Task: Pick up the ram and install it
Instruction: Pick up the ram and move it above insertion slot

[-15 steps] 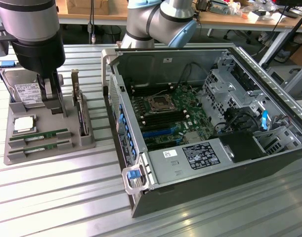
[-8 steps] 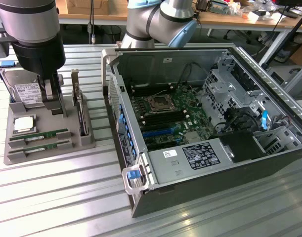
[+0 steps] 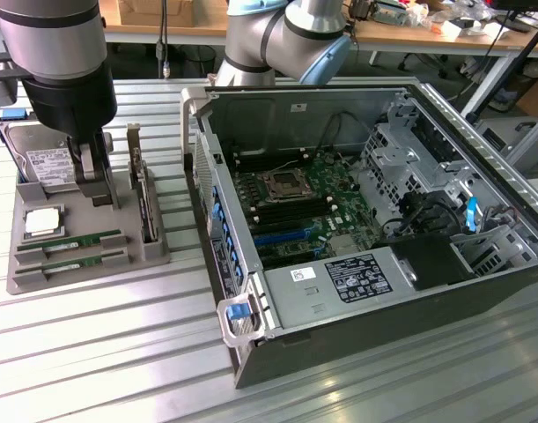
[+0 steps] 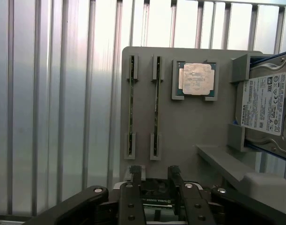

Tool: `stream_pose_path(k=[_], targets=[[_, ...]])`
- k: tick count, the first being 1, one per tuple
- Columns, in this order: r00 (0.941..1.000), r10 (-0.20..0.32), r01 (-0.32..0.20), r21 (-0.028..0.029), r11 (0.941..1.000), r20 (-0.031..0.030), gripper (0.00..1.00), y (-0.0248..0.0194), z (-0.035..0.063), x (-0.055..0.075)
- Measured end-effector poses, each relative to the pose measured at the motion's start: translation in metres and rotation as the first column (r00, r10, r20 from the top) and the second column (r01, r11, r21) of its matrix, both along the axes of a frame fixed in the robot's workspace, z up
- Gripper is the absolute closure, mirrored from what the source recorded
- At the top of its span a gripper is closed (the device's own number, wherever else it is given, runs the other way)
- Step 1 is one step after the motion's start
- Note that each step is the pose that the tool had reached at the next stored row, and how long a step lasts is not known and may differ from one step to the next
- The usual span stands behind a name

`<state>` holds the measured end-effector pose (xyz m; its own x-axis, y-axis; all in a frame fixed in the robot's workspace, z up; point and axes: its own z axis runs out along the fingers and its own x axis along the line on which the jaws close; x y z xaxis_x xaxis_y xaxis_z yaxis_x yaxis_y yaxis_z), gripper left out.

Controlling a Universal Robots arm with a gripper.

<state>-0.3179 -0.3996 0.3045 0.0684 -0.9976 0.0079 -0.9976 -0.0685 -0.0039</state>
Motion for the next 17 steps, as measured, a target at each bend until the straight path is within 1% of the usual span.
stream_pose_path(k=[17], targets=[[1.0,0.0,0.0,0.0,1.0,0.0,0.64,0.0,-0.0063,0.0]])
